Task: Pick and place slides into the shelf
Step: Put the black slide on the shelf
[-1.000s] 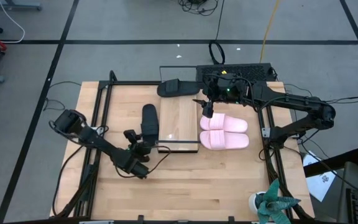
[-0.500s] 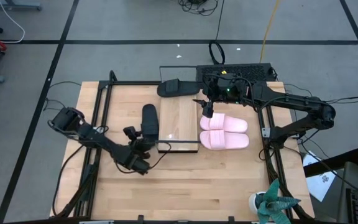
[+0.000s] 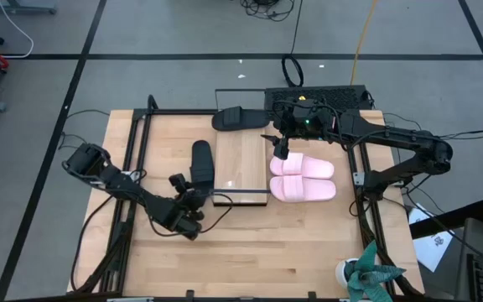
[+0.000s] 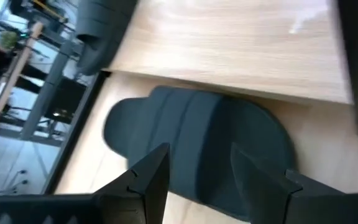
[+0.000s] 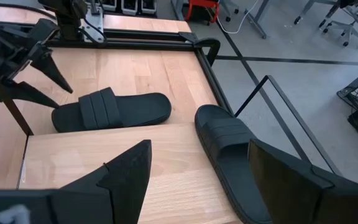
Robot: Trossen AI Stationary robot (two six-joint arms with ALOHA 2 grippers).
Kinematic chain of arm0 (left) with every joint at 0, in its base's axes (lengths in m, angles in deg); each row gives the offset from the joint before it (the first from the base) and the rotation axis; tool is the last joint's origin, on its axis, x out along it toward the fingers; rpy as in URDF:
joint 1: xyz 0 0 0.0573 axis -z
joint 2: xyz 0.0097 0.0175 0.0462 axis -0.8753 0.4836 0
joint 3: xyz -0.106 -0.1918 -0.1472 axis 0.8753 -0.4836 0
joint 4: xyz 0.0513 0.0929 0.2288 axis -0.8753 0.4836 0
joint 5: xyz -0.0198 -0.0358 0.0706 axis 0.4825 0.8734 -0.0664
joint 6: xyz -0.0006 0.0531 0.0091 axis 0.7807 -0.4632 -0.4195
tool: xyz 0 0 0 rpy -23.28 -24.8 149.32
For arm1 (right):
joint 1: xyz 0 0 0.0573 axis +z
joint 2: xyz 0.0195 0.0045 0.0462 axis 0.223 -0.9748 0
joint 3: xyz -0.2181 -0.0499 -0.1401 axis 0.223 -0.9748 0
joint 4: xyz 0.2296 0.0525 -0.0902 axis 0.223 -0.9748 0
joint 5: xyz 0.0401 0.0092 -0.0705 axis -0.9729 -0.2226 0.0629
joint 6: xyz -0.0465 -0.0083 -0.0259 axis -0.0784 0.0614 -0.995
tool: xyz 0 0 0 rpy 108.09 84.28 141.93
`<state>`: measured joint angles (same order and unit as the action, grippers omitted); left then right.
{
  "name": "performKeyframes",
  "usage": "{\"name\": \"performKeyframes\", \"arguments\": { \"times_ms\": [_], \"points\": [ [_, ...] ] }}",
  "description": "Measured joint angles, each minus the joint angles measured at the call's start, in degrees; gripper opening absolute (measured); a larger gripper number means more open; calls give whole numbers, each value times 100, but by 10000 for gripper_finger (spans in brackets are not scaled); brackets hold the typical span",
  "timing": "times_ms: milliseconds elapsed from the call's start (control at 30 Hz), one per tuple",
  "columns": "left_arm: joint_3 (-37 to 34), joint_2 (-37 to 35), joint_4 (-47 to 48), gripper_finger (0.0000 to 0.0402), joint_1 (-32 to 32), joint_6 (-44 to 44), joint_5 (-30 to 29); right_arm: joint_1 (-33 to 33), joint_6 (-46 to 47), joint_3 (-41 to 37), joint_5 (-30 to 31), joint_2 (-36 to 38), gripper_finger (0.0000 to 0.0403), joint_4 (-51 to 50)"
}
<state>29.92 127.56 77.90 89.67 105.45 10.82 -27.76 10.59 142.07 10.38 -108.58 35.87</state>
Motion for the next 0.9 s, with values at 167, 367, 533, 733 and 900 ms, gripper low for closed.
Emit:
{"name": "performKeyframes", "arguments": {
  "times_ms": [167,367,533,733,900],
  "points": [
    [-22,2,5,177,19,-53,117,0,17,0,0,0,258,-1],
    [-176,2,-167,177,-54,-110,176,0,59,0,-1,0,258,-2],
    [-199,2,-293,177,-169,-260,181,0,53,-139,-1,0,258,185],
    [-199,4,-283,177,-314,-467,194,0,46,-655,-1,0,258,675],
    [-199,6,-283,177,-422,-575,194,0,105,-896,-3,0,258,957]
  ]
}}
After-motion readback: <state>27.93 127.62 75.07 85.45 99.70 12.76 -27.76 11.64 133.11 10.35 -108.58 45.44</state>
